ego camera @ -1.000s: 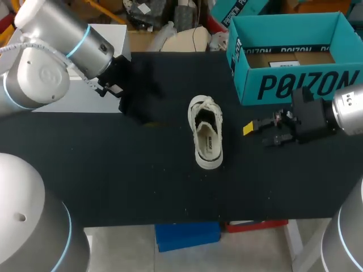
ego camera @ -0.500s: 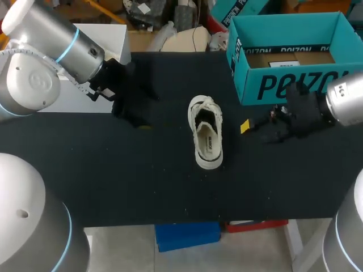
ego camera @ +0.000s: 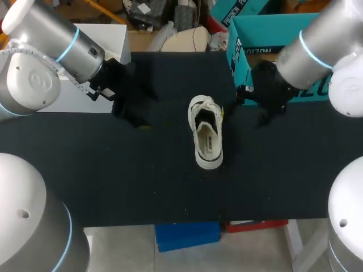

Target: Take the shoe out of the shoebox, open the shoe tongue, remove and reinsert the insole, then place the shoe into the shoebox

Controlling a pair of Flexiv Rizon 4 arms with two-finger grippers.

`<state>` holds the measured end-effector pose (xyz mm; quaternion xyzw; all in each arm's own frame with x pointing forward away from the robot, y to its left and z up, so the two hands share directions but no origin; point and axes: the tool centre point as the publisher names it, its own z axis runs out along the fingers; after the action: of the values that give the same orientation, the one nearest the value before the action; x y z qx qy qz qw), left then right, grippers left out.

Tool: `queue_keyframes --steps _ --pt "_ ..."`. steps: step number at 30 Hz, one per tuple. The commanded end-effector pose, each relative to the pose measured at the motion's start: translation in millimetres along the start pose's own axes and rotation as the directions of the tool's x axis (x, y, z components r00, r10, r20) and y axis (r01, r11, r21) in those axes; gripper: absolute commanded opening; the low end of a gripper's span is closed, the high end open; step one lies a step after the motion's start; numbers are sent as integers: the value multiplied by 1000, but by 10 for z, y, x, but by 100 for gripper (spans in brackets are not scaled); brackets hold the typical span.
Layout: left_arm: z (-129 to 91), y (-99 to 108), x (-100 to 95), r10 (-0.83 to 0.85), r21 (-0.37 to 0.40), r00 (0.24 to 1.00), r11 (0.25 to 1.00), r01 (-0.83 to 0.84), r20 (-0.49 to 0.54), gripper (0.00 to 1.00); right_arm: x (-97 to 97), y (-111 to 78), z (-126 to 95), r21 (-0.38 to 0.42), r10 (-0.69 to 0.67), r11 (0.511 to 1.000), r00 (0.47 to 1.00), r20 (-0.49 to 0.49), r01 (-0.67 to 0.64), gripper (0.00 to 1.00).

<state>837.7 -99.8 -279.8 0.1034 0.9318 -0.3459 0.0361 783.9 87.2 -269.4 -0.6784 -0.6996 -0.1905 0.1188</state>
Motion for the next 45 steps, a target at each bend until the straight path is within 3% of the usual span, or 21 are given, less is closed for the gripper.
queue_keyframes --steps 1,5,13,20,24,25,26,27,28,30,31,36,40,45 --pt "8 6 9 2 1 1000 1000 -2 4 100 74 111 21 52 0 999 960 280 -16 100" --pt "8 6 9 2 1 1000 1000 -2 4 100 74 111 21 52 0 999 960 280 -16 100" --pt "8 6 9 2 1 1000 1000 -2 4 100 71 528 168 81 -129 991 903 409 104 100" --pt "8 6 9 2 1 1000 1000 -2 4 100 66 714 384 101 -174 984 895 411 145 100" --pt "8 6 9 2 1 1000 1000 -2 4 100 54 769 539 115 -184 982 890 416 149 88" --pt "8 6 9 2 1 1000 1000 -2 4 100 50 776 581 116 -185 982 890 416 149 80" --pt "8 6 9 2 1 1000 1000 -2 4 100 42 783 622 119 -189 981 888 420 153 65" --pt "8 6 9 2 1 1000 1000 -2 4 100 32 787 660 128 -191 980 886 423 150 60" --pt "8 6 9 2 1 1000 1000 -2 4 100 15 791 704 137 -190 980 886 423 144 65" --pt "8 6 9 2 1 1000 1000 -2 4 100 -23 786 763 132 -180 982 882 435 135 86" --pt "8 6 9 2 1 1000 1000 -2 4 100 -45 780 794 132 -178 982 882 435 133 90" --pt "8 6 9 2 1 1000 1000 -2 4 100 -159 786 932 136 -171 983 880 442 123 85" --pt "8 6 9 2 1 1000 1000 -2 4 100 -243 805 1030 135 -164 984 880 445 116 68" --pt "8 6 9 2 1 1000 1000 -2 4 100 -298 804 1155 135 -156 985 882 446 106 63"
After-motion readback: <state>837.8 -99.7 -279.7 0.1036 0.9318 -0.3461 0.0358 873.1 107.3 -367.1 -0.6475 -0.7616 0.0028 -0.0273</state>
